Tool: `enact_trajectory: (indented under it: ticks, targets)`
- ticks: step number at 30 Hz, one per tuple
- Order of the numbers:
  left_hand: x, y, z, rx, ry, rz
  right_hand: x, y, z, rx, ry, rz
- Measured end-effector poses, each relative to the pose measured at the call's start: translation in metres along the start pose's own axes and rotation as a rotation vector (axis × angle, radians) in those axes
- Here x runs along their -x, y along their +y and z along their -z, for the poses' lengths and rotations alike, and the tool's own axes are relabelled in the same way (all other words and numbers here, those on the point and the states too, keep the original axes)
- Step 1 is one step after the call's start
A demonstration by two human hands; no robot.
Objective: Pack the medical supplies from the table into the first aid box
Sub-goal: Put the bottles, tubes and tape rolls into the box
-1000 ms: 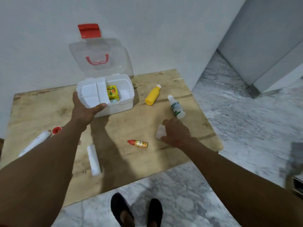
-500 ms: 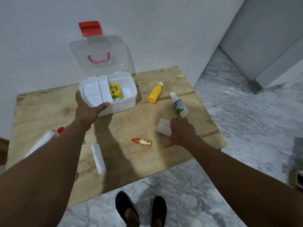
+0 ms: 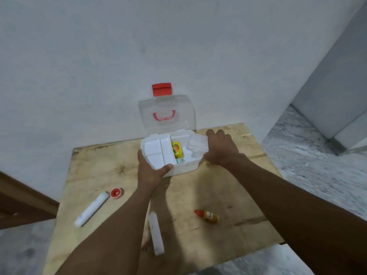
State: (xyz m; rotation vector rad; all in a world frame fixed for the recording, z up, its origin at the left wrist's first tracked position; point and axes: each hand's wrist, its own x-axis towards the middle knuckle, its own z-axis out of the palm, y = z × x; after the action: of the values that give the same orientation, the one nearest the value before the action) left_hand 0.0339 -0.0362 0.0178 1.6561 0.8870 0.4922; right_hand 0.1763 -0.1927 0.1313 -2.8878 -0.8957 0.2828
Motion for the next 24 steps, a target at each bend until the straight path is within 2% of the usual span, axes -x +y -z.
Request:
enact_trajectory:
  ticks: [10, 16, 24]
  targets:
    - [0.003, 0.006, 0.001, 0.036, -0.009, -0.064, -0.059, -0.033, -0.019, 0.153, -0.156, 0.178]
    - [0.002, 0.009, 0.000, 0.013, -0.008, -0.061, -0.080, -0.037, -0.034, 0.127, -0.195, 0.312]
    - [0.001, 0.010, -0.002, -0.005, 0.002, -0.063, -0.095, -0.035, -0.049, 0.053, -0.216, 0.359]
